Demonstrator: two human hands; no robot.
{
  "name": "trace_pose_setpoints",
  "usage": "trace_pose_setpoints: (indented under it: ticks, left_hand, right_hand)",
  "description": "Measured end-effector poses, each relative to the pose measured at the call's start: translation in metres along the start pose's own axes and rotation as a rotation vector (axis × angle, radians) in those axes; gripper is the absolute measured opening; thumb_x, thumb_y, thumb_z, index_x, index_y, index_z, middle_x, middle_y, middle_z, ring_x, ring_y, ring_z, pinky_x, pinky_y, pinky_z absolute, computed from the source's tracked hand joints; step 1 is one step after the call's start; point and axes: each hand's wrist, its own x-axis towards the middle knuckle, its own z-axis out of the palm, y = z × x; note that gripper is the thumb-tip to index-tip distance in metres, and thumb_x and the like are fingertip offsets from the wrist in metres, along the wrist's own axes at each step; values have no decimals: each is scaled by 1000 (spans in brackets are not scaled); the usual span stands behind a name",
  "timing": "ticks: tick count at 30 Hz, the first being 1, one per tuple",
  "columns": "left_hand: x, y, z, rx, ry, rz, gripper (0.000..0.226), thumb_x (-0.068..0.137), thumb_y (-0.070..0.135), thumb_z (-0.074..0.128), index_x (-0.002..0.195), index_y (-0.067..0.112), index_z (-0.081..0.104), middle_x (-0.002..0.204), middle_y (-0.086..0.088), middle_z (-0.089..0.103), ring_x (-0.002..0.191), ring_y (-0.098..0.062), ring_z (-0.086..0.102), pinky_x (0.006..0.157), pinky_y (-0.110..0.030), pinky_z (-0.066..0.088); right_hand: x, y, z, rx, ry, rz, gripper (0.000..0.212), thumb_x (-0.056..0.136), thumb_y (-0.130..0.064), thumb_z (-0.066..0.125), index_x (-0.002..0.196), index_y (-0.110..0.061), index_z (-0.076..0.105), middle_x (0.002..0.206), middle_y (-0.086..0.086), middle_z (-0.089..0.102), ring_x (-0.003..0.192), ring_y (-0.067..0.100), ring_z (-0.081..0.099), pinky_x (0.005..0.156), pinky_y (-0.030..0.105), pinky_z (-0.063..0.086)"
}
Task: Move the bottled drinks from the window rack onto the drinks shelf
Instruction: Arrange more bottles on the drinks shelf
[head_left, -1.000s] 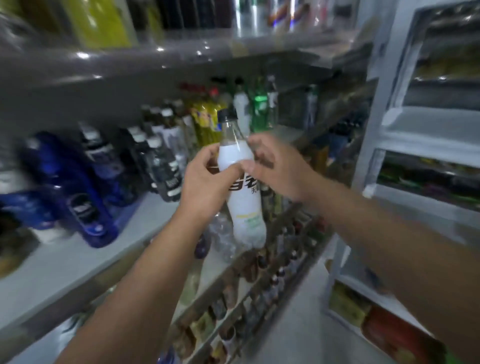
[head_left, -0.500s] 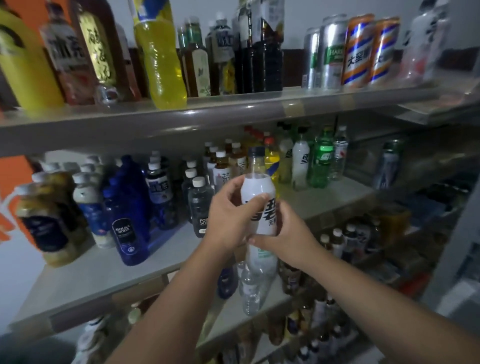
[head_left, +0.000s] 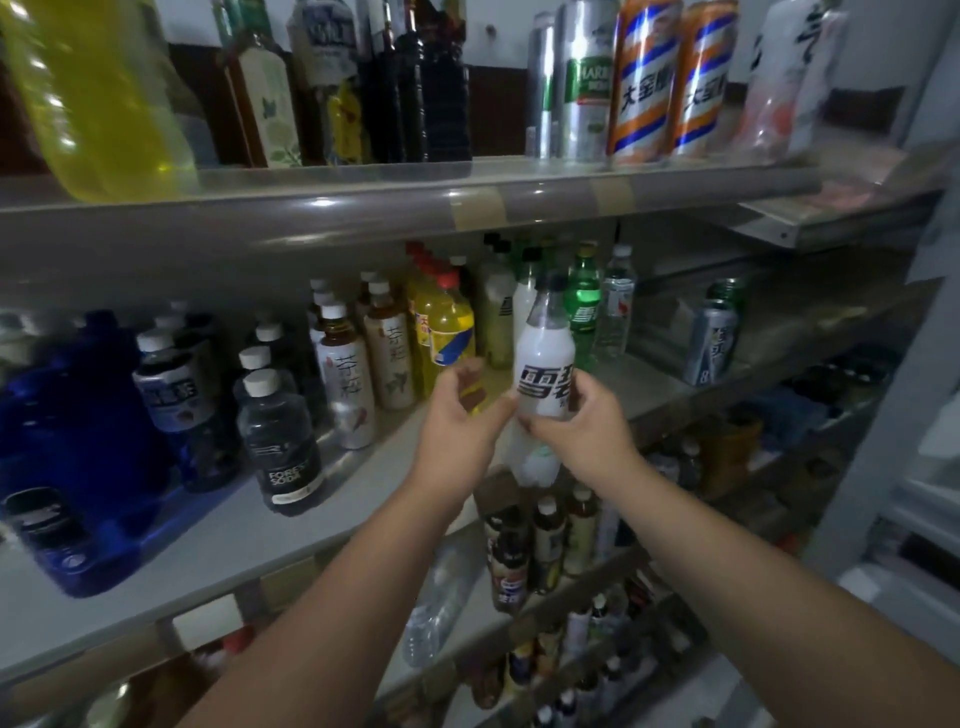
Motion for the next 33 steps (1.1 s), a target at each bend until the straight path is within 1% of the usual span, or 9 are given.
trace_pose_setpoints:
  ticks: [4,6,9,13,16,20,24,26,33]
  left_hand:
    - [35,-28,22,13,-6,-34,25,88,10,65,103,27,57,97,15,61,88,-4,60,84,-29,49]
    - [50,-39,34,4,-21,-52,25,87,5,63,105,22,58,96,15,60,82,-3,59,80,-28,48]
    - [64,-51,54,-53,-38,-92,25,87,-1,59,102,19,58,94,13,60,81,-2,59,78,-24,46]
    - [71,-60,60,-67,-101,-88,26,85,-4,58,96,20,58,91,12,60,80,0,57,76,-22,44]
    - [69,-63,47,-11,-271,-59,23,81,4,60,90,25,60,84,12,61,69,5,55,65,-14,42]
    - [58,-72,36,74,-420,-103,19,81,17,64,95,31,63,89,6,62,68,-1,54,60,-10,43]
    - [66,-71,38,7,-428,-127,22,79,16,62,97,29,61,94,5,60,68,0,54,62,-12,44]
    - [74,-72,37,10,-427,-112,27,84,4,59,99,27,60,91,9,59,66,5,52,62,-12,41]
    - [81,-81,32,26,-326,-88,31,88,-6,54,101,21,61,96,12,62,72,4,54,62,-11,41]
  right_hand:
    - [65,25,-17,-136,89,5,45,60,-23,91,92,-32,61,89,-19,70,86,4,69,78,30,58]
    - [93,33,-13,-142,87,1,50,61,-18,90,99,-32,60,93,-17,69,88,2,69,78,23,56]
    - [124,52,-5,-87,97,53,48,67,0,86,91,-29,57,91,-16,66,77,-14,63,66,6,48]
    - [139,72,-3,-87,58,74,51,67,9,80,102,-21,59,102,0,70,98,20,68,87,36,56]
    - [142,81,-2,-76,43,81,50,63,0,80,100,-25,57,105,3,71,100,25,68,88,43,56]
    - [150,82,2,-61,38,94,46,56,-20,73,98,-30,59,96,-8,73,90,13,71,81,37,57]
    - [158,83,3,-48,26,97,52,58,-17,73,108,-20,62,100,-1,74,93,20,72,85,44,58]
    - [159,86,2,-44,20,95,53,59,-15,74,110,-19,61,102,-1,74,94,21,72,85,44,58]
    - [155,91,6,-40,39,128,57,64,-15,77,115,-32,57,102,-15,72,92,0,69,80,32,57]
